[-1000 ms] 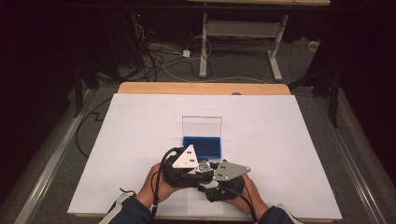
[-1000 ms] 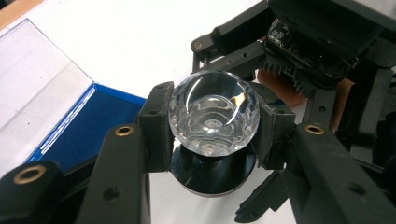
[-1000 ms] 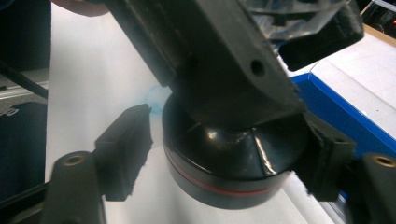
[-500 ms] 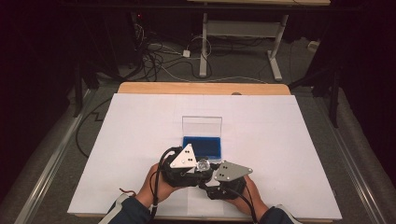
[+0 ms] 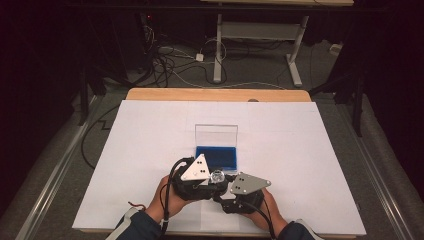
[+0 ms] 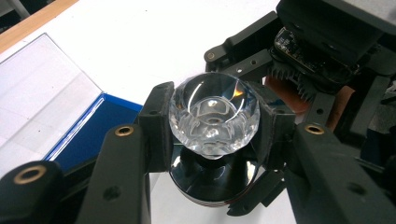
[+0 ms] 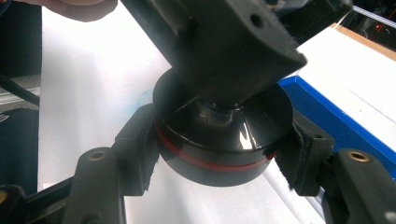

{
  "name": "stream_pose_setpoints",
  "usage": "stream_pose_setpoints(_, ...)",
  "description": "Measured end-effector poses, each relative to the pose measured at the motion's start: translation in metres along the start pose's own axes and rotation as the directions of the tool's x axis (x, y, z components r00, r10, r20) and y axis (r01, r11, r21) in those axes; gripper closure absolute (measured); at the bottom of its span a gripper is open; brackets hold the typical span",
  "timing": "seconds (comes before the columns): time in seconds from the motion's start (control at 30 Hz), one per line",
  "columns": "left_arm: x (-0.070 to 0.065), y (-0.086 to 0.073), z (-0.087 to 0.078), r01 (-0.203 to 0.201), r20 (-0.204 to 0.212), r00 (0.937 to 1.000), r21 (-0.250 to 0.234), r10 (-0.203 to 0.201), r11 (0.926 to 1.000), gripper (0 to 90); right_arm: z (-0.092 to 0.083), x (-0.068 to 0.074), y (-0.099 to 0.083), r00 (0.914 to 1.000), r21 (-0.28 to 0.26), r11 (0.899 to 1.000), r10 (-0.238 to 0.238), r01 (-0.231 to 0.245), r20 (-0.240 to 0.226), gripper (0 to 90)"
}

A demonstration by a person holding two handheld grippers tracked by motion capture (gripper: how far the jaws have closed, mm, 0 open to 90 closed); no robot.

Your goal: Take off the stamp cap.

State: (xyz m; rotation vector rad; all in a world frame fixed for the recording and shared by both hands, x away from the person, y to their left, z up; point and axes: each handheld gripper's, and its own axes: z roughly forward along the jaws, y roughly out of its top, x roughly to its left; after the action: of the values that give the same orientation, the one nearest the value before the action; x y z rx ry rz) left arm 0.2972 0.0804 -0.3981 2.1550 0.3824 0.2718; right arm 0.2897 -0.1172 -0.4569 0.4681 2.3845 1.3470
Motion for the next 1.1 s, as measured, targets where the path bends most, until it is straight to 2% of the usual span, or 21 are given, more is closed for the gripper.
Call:
stream_pose_setpoints(0.47, 0.0011, -0.0009, -0.0018, 0.004, 0.016, 0.9999, -0.01, -0.004, 0.9999, 54.1, -0.0018, 0.0005, 0.0011, 0.9999, 0.007, 1.0, -0.01, 0.01, -0.007, 38.2)
stream_pose_setpoints(0.87, -0.0019, -0.0018, -0.0019, -0.001, -0.001, 1.0, -0.036, 0.001, 0.9994, 54.1, -0.0034, 0.0005, 0.0007, 0.9997, -0.003, 1.0, 0.013, -0.014, -0.018, 38.3)
stream_pose_setpoints(1.1, -0.0033, -0.002, -0.0022, 0.0, -0.017, 0.9999, -0.052, -0.001, 0.9987, 54.1, -0.0043, 0.0003, 0.0009, 0.9999, -0.003, 1.0, 0.009, -0.009, -0.013, 38.4)
